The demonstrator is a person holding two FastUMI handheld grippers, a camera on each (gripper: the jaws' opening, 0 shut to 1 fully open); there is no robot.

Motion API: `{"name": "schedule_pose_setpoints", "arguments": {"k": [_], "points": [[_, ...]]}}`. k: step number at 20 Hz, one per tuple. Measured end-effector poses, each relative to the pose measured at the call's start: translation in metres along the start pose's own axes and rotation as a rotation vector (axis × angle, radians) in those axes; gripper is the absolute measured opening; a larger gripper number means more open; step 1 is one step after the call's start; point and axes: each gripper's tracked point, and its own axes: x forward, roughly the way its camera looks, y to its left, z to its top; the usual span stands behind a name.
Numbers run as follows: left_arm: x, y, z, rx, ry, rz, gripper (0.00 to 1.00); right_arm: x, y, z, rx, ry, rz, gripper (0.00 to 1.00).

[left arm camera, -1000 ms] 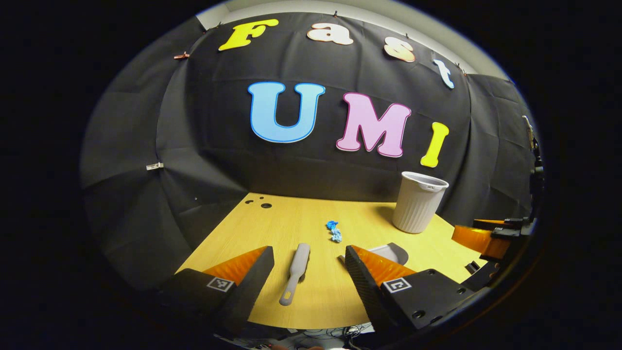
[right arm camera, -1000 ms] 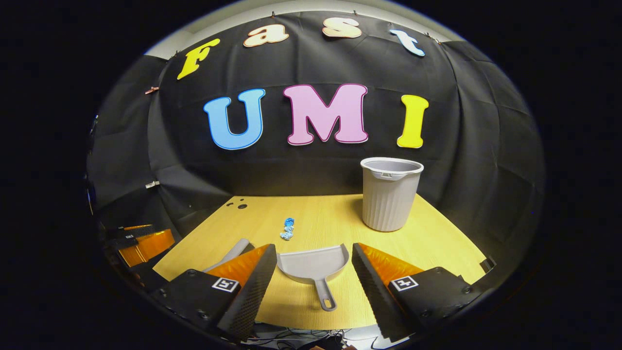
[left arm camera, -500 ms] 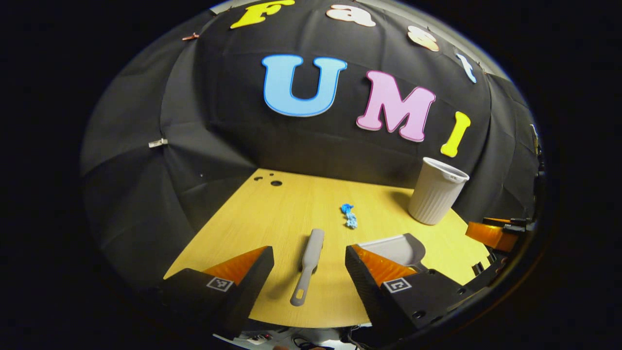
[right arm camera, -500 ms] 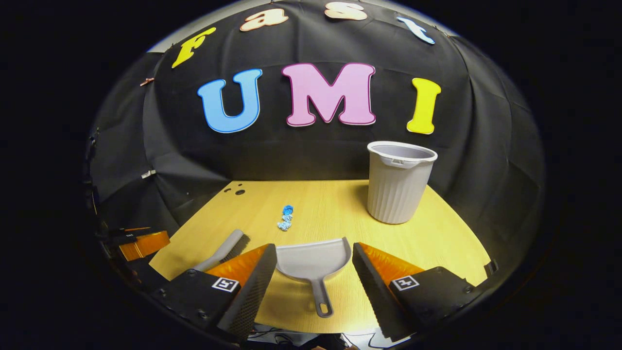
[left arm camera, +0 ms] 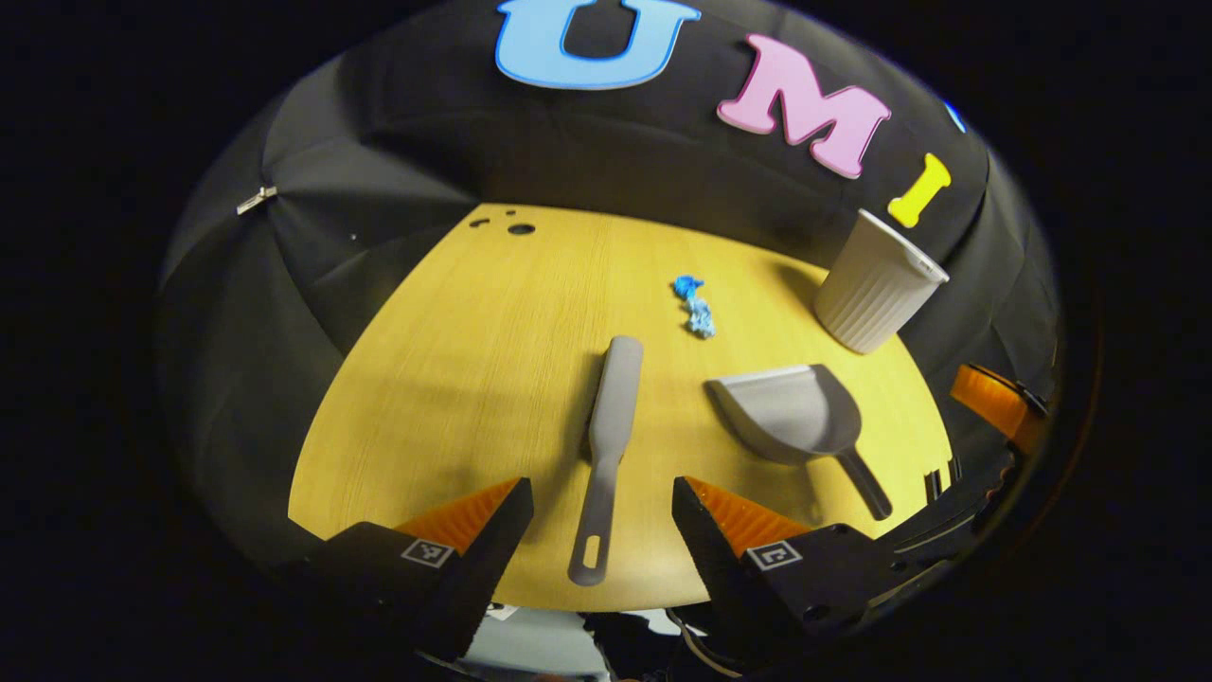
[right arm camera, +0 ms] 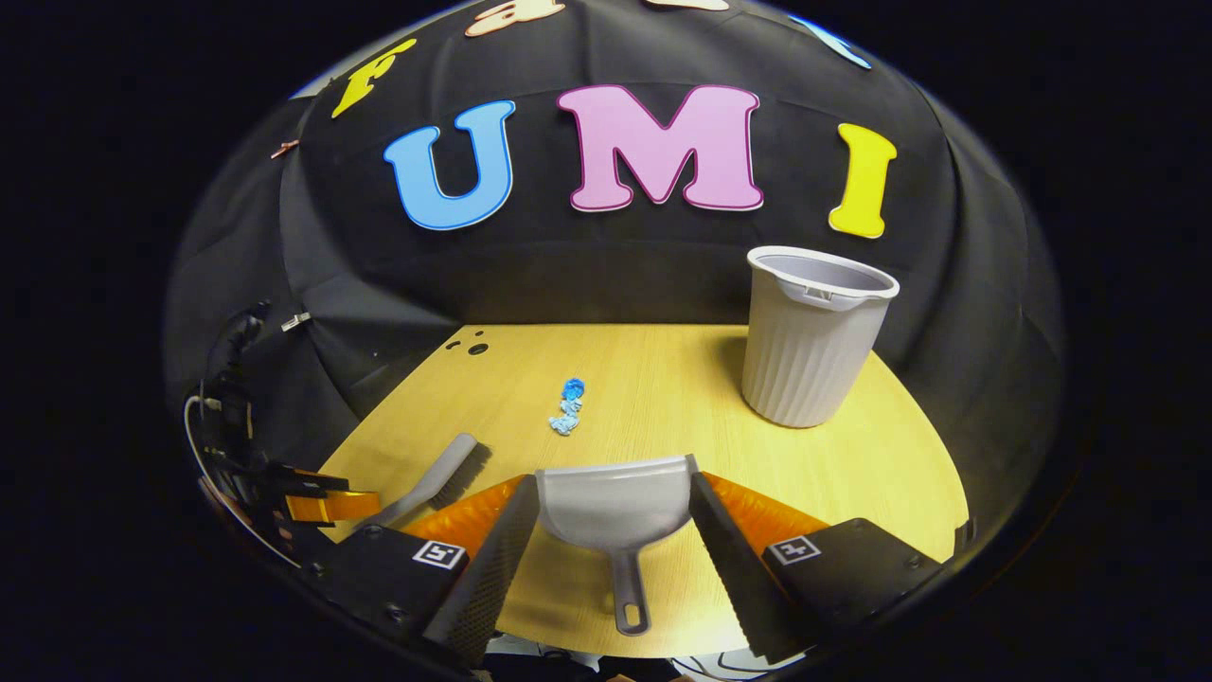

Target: Pick up the small broom and dustpan from the desktop, sweep the trash into the dustpan with the broom, and then empty the trash into the garbage bin.

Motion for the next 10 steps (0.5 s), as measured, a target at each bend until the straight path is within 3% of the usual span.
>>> {"name": "schedule_pose_setpoints", "arguments": {"k": [6,10], "points": [[0.042,0.011,-0.01,0.072,0.201,0.033,0.96,0.018,-0.004,-0.011,0.053,0.081,0.042,0.99],[0.068,0.0,-0.015,0.084,0.307,-0.005,0.95,0.03,-0.01,-0.026,0.079,0.139,0.038,0.99]]}}
